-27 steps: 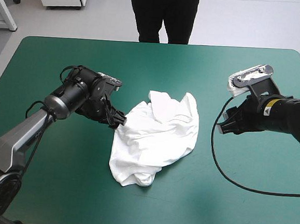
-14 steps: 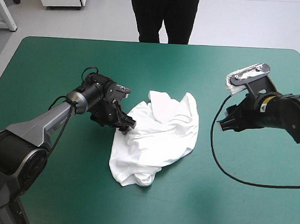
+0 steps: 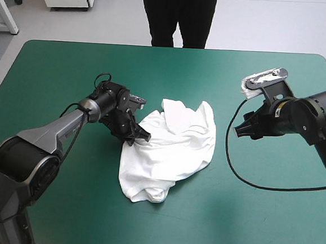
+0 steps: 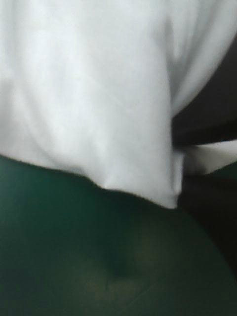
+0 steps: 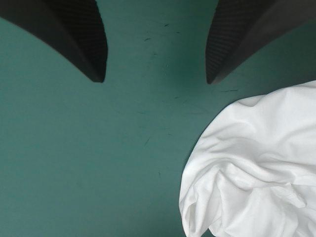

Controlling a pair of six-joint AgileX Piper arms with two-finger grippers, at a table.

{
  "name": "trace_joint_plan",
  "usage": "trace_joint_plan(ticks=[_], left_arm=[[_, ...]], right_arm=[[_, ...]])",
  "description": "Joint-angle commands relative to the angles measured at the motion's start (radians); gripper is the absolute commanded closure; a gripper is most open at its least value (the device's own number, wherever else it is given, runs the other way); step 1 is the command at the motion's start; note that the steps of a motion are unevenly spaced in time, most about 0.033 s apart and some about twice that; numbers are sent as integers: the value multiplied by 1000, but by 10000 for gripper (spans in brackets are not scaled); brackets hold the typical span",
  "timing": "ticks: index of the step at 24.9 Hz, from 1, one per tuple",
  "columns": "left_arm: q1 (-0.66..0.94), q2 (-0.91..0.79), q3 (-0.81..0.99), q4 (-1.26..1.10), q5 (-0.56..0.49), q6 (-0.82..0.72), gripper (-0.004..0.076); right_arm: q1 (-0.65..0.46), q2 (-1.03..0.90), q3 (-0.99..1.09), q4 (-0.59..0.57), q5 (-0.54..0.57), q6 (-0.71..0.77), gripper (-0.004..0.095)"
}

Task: Fold the cloth

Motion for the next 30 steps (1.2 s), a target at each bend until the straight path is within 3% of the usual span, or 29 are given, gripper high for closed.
trace_joint_plan(ticks=[1, 9, 16, 30], left_arm=[[-30, 16, -2, -72, -34, 6, 708], [-52, 25, -2, -70, -42, 25, 733], [-52, 20, -2, -68, -26, 42, 733], [-52, 20, -2, -59, 1, 57, 733]], right_arm=[[-8, 18, -29, -32, -5, 10, 354], [-8, 177, -29, 13, -36, 40, 354], [-8, 334, -29, 147, -73, 13, 353], [-6, 632, -29, 238, -157, 3, 360]])
